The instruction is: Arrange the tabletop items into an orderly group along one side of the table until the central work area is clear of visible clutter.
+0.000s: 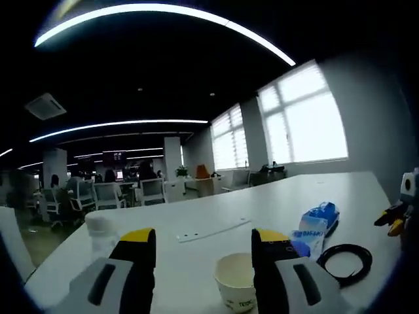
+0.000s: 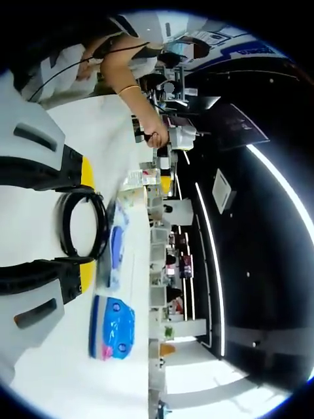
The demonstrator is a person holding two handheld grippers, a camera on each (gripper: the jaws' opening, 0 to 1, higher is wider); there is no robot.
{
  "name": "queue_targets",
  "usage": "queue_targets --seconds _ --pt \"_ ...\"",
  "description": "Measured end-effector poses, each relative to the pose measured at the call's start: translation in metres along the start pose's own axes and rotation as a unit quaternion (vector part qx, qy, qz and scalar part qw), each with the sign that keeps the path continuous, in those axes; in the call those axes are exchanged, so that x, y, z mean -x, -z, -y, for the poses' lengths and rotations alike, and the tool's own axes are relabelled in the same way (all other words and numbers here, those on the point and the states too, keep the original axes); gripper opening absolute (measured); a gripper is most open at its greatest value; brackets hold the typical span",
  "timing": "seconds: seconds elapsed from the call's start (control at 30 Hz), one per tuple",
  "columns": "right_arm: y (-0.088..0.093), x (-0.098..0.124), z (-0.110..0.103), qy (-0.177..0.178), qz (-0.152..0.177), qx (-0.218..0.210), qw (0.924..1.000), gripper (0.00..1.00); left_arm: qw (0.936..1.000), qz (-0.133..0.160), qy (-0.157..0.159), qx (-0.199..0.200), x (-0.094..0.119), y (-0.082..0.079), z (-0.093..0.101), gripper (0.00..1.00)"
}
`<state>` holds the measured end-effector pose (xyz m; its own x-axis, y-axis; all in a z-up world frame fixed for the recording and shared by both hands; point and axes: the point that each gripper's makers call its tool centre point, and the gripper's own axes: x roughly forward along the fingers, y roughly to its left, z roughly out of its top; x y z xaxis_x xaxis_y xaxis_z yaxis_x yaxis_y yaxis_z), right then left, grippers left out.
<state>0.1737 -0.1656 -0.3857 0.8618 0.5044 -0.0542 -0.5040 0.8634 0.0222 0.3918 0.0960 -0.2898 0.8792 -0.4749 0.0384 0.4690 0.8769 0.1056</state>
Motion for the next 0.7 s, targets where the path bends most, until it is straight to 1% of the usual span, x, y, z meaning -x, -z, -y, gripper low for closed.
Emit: queue_targets --seconds 0.07,0.23,0.27,0.37,0.47,0.57,0.6,0.7 --pt "0.001 -0.001 0.0 0.0 -0.001 -0.001 1.0 0.37 0.9999 0.007 -0.005 -0.008 0.002 -0.008 -0.005 0.58" --pt "0.0 -0.005 -0.003 -0.003 -0.001 0.0 1.0 0.37 0.9996 0.009 -0.012 -0.022 0.004 -0.016 -0.013 0.58" --pt "-0.001 -0.006 -0.004 -0.004 -0.001 0.0 1.0 0.37 0.9995 0.01 -0.018 -0.025 0.005 -0.017 -0.018 0.58" --pt "-0.003 -0.008 -0.006 -0.006 0.0 0.003 1.0 0.37 0.999 0.009 -0.027 -0.035 0.005 -0.019 -0.026 0.58" --pt "-0.004 -0.01 -0.005 -0.006 0.001 0.004 1.0 0.37 0.9988 0.012 -0.032 -0.035 0.005 -0.02 -0.034 0.52" --pt "-0.004 -0.012 -0.005 -0.006 0.0 0.004 1.0 0.37 0.9985 0.015 -0.038 -0.038 0.005 -0.023 -0.037 0.52" --pt "-0.005 -0.012 -0.005 -0.007 0.001 0.003 1.0 0.37 0.9984 0.011 -0.04 -0.039 0.004 -0.024 -0.04 0.52" --pt "-0.004 -0.014 -0.006 -0.008 0.0 0.003 1.0 0.37 0.9982 0.013 -0.04 -0.043 0.004 -0.029 -0.041 0.52"
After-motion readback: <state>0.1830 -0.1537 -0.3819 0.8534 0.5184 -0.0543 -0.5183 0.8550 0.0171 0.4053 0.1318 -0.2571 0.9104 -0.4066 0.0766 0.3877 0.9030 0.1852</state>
